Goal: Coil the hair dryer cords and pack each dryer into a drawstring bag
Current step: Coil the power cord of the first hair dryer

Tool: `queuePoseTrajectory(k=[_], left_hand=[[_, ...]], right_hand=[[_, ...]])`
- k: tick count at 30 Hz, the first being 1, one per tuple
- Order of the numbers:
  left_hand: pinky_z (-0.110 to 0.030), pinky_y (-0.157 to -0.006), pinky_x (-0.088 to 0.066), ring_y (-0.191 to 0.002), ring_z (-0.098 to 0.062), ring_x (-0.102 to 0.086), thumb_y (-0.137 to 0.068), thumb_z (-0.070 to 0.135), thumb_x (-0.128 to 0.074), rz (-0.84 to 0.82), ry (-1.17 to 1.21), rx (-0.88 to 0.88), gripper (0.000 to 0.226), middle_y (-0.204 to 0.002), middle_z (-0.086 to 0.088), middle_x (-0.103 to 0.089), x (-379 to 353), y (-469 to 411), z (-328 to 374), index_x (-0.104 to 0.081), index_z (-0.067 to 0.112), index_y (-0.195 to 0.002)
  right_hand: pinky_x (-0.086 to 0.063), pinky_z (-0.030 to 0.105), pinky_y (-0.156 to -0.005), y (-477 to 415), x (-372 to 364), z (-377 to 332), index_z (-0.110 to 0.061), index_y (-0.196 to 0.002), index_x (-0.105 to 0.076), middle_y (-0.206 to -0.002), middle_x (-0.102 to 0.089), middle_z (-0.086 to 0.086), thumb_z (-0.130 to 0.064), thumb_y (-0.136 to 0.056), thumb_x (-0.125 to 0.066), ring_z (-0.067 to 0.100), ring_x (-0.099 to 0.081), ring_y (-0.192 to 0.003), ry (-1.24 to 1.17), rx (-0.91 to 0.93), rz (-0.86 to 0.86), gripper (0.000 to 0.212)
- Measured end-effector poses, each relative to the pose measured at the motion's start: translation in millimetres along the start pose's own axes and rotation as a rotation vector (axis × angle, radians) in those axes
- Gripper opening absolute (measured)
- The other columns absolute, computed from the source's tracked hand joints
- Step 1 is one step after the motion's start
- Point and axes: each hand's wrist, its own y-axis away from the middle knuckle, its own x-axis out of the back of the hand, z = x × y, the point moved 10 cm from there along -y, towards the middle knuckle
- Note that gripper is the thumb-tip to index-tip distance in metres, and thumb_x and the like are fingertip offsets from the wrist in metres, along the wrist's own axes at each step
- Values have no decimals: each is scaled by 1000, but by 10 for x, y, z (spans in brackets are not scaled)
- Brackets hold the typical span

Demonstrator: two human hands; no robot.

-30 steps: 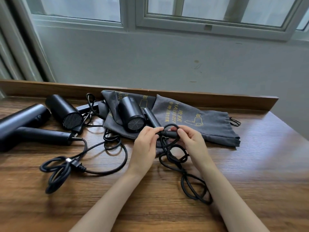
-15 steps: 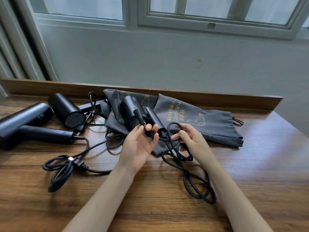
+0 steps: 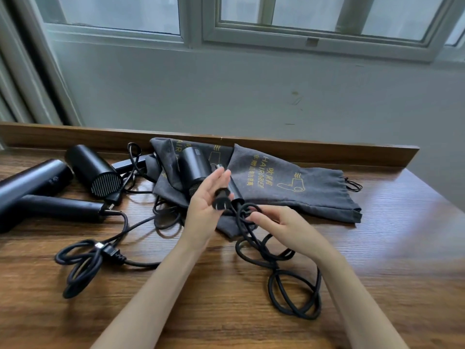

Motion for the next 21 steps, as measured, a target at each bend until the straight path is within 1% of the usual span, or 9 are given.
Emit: queuePoseTrajectory(k=[3, 5, 7, 9, 11, 13, 17, 19, 21], left_hand=[[-16, -82, -50, -99, -3, -63, -88, -10, -51, 36, -171, -50, 39, -95, 12, -71, -41, -130, 44, -61, 26, -98], [-18, -82, -49, -94, -7, -64, -87, -8, -53, 143, -279, -93, 33, -92, 9, -70, 34, -268, 115, -62, 22, -96], [-31, -89, -51, -93, -13, -64, -88, -5, -53, 309, -415, -124, 30, -97, 0, -68, 190, -379, 218, -64, 15, -108], [-37, -91, -51, -94, -20, -64, -89, -1, -53, 411, -627, -183, 31, -104, -5, -67, 265, -465, 355, -63, 10, -117], [-33, -100, -43, -111, -25, -58, -87, 0, -54, 301, -929, -235, 34, -122, -8, -61, 42, -587, 407, -62, 9, -119], [-28, -102, -38, -114, -26, -55, -84, -4, -54, 60, -1009, -191, 39, -128, -9, -56, -309, -673, 242, -62, 8, -120], [-24, -100, -38, -124, -19, -49, -89, -1, -49, -153, -830, -5, 38, -133, -5, -52, -621, -519, -113, -55, 12, -124], [-23, -105, -35, -132, -13, -38, -92, 2, -48, -146, -725, -65, 36, -135, 3, -46, -652, -361, -68, -52, 13, -126], [-13, -97, -39, -124, -5, -44, -92, 2, -48, -113, -629, -170, 31, -124, 10, -49, -630, -168, 94, -55, 19, -117]], right_hand=[[-50, 35, -82, 8, 94, 26, -32, -95, -64, -88, -74, -1, -40, -89, -56, 8, -66, -90, 19, -21, 27, 14], [-49, 27, -73, 21, 136, 145, -34, -96, -60, -70, -70, -4, -40, -90, -54, 4, -65, -72, 28, -100, 0, 10], [-41, 21, -54, 60, 178, 233, -22, -89, -68, -47, -48, -8, -41, -91, -52, 6, -45, -44, -156, -169, -34, 25], [-27, 13, -40, 85, 228, 226, -14, -86, -71, -46, -27, -13, -43, -88, -50, 3, -22, -39, -505, -172, -55, 36], [-21, 11, -37, 81, 280, 182, -16, -84, -71, -49, -23, -11, -43, -85, -49, 3, -18, -41, -700, -142, -49, 35], [-22, 10, -37, 59, 293, 166, -14, -89, -70, -52, -25, -10, -41, -86, -49, 2, -20, -41, -725, -116, -15, 35], [-26, 11, -41, 37, 309, 223, -10, -99, -68, -49, -33, -13, -29, -95, -47, 2, -27, -43, -648, -107, 59, 29], [-28, 11, -41, 34, 330, 243, -7, -100, -67, -46, -41, -13, -26, -96, -47, 0, -31, -41, -622, -100, 97, 27], [-34, 10, -43, 24, 341, 264, -8, -98, -66, -48, -53, -13, -24, -96, -47, -1, -43, -43, -587, -103, 151, 25]])
